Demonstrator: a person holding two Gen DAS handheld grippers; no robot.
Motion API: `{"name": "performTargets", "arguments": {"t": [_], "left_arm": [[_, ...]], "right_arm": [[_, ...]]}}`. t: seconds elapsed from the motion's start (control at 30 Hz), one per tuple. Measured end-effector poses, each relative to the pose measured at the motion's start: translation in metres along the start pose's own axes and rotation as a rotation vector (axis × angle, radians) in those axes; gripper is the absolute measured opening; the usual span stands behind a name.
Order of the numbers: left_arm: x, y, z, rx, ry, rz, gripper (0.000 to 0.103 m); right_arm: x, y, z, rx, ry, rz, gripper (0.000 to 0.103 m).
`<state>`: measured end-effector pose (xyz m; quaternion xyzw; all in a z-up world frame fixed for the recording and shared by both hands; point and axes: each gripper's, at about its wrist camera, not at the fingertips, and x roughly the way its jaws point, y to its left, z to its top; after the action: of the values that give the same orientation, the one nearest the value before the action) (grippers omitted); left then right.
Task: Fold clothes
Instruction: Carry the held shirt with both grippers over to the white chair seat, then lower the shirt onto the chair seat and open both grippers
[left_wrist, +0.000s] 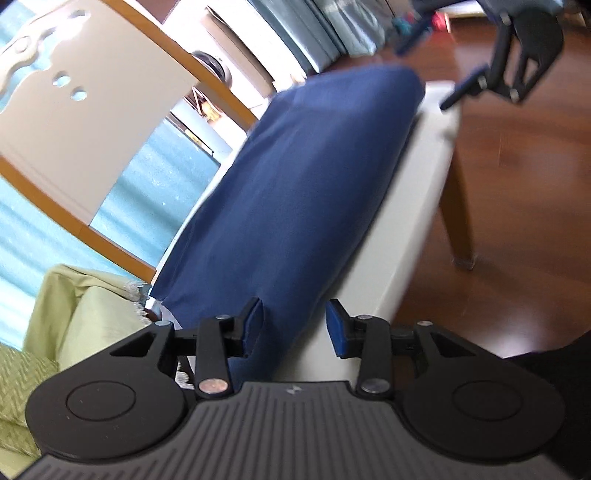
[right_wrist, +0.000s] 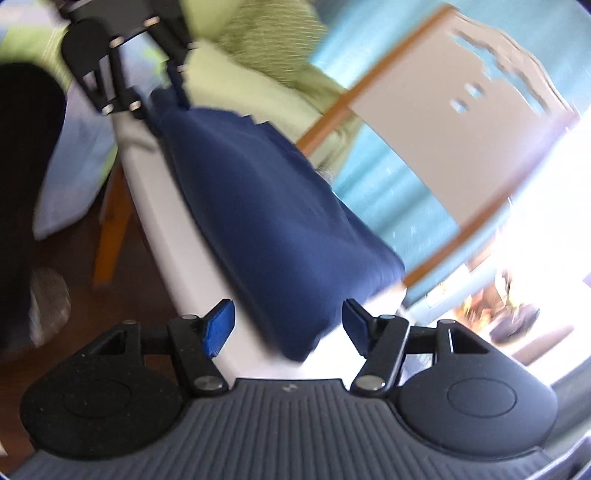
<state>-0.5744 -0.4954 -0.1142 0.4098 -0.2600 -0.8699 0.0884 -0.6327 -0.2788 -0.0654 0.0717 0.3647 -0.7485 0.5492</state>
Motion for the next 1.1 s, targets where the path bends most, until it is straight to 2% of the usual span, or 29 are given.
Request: {"name": "performTargets", "arguments": {"t": [0.13, 0.17, 0.27, 0.3, 0.53, 0.67, 0.77, 0.97, 1.03, 1.1], "left_arm": [[-0.001, 0.014, 0.014, -0.106, -0.053, 0.025, 0.048], [0.004, 0.017, 0.02, -0.129, -0.061, 0.042, 0.048], [0.027, 0.024, 0.033, -0.194, -0.057, 0.041, 0.048], [0.035, 0.024, 0.035, -0.206, -0.049, 0.033, 0.048], [0.054, 0.035, 0.033, -0.213, -0.037, 0.01, 0.047], [0.049, 0.05, 0.03, -0.275, -0.066, 0.055, 0.048], [0.066, 0.062, 0.034, -0.306, -0.049, 0.082, 0.048], [0.096, 0.068, 0.033, -0.291, -0.012, 0.045, 0.048], [0.094, 0.076, 0.033, -0.302, -0.032, 0.049, 0.048], [0.096, 0.085, 0.037, -0.306, -0.054, 0.072, 0.048]], "right_arm": [[-0.01, -0.022, -0.005, 0.348, -0.038, 0.004, 0.056], [-0.011, -0.029, -0.009, 0.425, -0.042, -0.001, 0.051], [-0.006, -0.046, -0.017, 0.619, -0.04, -0.037, 0.05], [-0.001, -0.046, -0.02, 0.643, -0.035, -0.044, 0.049], [0.019, -0.051, -0.031, 0.642, 0.023, -0.049, 0.049], [-0.008, -0.056, -0.018, 0.647, -0.068, -0.055, 0.049], [-0.002, -0.063, -0.009, 0.664, -0.101, -0.037, 0.049], [0.039, -0.059, -0.021, 0.704, -0.02, 0.038, 0.05], [0.038, -0.062, -0.02, 0.708, -0.014, 0.042, 0.05], [0.028, -0.069, -0.013, 0.697, -0.052, 0.029, 0.049]]}}
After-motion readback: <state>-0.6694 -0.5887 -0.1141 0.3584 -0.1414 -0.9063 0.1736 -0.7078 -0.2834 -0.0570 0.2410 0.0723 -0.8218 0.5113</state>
